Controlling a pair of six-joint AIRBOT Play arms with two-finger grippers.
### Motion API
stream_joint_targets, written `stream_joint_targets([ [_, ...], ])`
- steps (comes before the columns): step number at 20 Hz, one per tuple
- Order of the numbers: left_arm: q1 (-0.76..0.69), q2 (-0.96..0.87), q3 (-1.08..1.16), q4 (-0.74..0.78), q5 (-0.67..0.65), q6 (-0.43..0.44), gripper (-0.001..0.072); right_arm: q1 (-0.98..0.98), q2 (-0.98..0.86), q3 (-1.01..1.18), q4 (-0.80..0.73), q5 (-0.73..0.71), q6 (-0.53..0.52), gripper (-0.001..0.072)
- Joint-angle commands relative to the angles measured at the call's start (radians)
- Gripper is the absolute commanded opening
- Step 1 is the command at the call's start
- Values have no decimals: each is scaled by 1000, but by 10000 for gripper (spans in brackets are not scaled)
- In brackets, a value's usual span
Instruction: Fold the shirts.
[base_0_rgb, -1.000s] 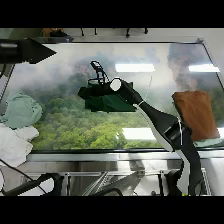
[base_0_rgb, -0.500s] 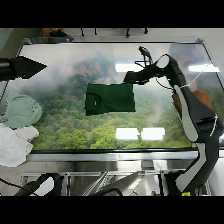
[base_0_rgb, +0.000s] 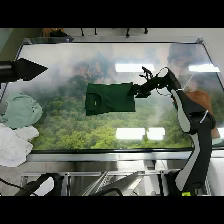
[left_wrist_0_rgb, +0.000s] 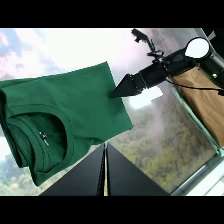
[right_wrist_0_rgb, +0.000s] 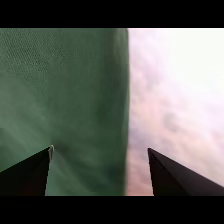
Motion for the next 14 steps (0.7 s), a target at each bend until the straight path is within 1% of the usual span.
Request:
stream_joint_targets([
  [1,1,1,0,0,0,2,17,22,-45,-2,107,15,-65,578],
  [2,1,1,0,1,0,2,16,23,-41,-1,167,31,-120,302],
  [3,1,1,0,1,0,1,16,22,-31,-1,243,50,-167,85],
  [4,1,1,0,1,0,1,16,20,-11,0,307,53,-183,40],
  [5,1,1,0,1,0,1,16,18,16,9,330,48,-184,22],
  [7,1,1,0,1,0,1,16,0,87,52,333,35,-172,21],
  [8,1,1,0,1,0,1,16,-19,121,76,332,21,-145,21],
  [11,1,1,0,0,0,1,16,-130,222,125,332,-35,13,22],
  [14,1,1,0,1,-2,1,16,-277,315,127,332,-77,154,22],
])
